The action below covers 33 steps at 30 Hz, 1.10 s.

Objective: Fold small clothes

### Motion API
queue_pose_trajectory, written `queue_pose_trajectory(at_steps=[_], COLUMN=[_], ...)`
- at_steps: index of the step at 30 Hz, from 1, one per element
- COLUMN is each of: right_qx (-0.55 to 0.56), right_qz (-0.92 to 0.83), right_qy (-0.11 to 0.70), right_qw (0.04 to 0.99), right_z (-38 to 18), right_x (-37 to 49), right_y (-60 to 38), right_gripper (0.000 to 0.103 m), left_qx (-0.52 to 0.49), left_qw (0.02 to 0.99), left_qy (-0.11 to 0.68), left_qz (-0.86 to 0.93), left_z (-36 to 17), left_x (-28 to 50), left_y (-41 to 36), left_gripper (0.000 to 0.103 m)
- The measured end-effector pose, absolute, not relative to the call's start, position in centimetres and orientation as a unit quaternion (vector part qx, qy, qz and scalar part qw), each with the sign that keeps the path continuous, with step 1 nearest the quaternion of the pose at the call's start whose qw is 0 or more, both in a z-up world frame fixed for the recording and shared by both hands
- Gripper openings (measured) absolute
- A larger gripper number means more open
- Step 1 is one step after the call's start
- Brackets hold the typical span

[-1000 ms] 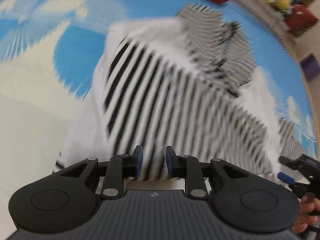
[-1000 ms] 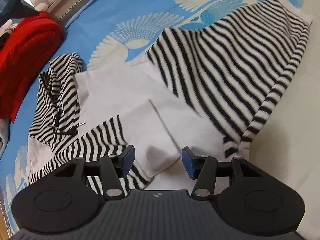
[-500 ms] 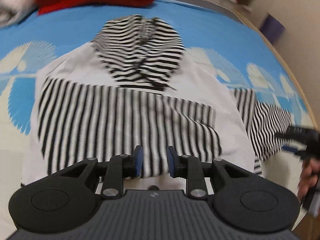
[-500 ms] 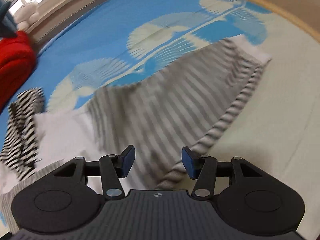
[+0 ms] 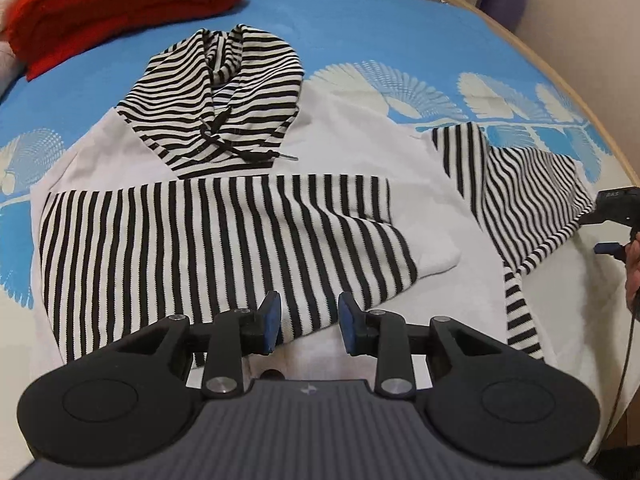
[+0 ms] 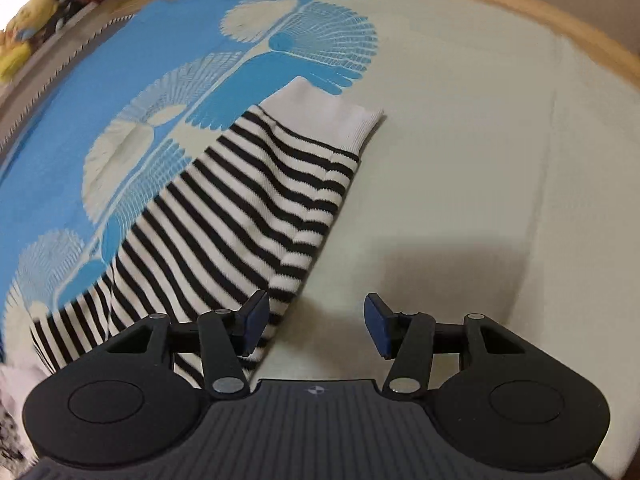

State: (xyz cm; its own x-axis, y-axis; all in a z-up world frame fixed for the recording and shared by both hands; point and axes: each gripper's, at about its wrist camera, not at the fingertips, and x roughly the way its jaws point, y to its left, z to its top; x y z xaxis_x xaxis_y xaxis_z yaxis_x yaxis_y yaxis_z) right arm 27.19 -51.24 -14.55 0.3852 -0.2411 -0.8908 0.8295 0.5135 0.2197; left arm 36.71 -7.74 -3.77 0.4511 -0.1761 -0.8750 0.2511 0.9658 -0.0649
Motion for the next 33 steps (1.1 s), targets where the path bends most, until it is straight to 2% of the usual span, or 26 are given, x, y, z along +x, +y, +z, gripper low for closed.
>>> queue_pose_trajectory(at_steps=[17, 18, 21, 27, 33], right_qx=[0.339, 0.343, 0.361, 0.325, 0.239], right_qz=[-0.378, -0.377, -0.378, -0.366, -0.205], right_qy=[0.402, 0.396, 0.356, 0.312, 0.274], right_qw=[0.762, 0.764, 0.775, 0.815, 0.909], right_z=[-15.6, -15.6, -14.9, -11.6, -6.4], right_x=[29.0, 29.0, 28.5, 29.6, 32.3], right_y=[-52.4, -52.4, -52.3, -49.8, -40.8], right_gripper=[0.058, 0.055, 0.0, 0.0, 0.0], left_qx=[0.017, 0.015, 0.009, -0.012, -0.041], left_qw=[0.85, 0.851, 0.852, 0.857, 0.86], left_qy=[0.515, 0.515, 0.515, 0.509, 0.506], left_qz=[-0.106, -0.104, -0.096, -0.082, -0.054], left_z=[-4.1, -4.0, -3.9, -3.0, -2.4], left_x=[38.0, 38.1, 38.3, 38.4, 38.6], left_y=[-6.2, -6.0, -5.1, -2.7, 0.4], left_gripper=[0.035, 0.035, 0.035, 0.035, 0.035])
